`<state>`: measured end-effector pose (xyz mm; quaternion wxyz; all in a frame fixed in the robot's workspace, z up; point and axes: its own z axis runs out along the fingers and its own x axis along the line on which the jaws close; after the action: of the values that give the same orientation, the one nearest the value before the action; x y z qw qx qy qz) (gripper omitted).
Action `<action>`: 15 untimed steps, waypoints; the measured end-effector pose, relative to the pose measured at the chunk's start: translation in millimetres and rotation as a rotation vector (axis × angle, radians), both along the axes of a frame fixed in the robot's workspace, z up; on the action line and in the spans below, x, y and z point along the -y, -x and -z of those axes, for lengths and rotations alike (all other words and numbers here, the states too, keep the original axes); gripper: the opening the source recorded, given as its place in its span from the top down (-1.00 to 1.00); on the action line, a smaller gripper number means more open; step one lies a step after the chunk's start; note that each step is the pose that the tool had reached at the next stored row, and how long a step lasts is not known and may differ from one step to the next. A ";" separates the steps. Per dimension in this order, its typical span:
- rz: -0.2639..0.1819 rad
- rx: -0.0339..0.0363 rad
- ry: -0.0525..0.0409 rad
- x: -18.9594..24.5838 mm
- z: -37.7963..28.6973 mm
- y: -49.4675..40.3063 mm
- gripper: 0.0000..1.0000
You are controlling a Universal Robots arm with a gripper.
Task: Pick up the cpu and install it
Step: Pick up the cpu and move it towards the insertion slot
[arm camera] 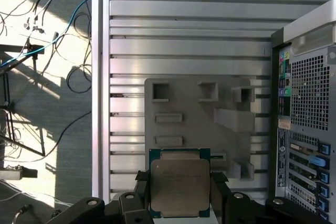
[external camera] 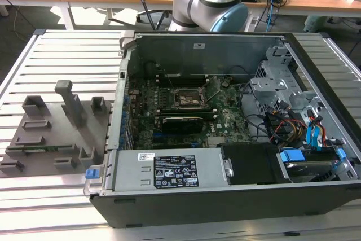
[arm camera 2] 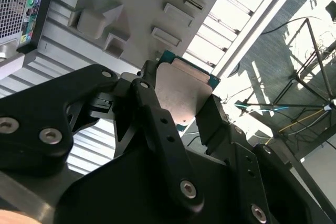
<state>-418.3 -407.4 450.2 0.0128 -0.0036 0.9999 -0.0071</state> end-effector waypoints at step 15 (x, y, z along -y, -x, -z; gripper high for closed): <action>0.000 -0.0001 0.0003 0.0 0.3 -25.6 -0.08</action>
<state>-392.7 -407.4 449.9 0.0127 -0.0036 0.9999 -0.0073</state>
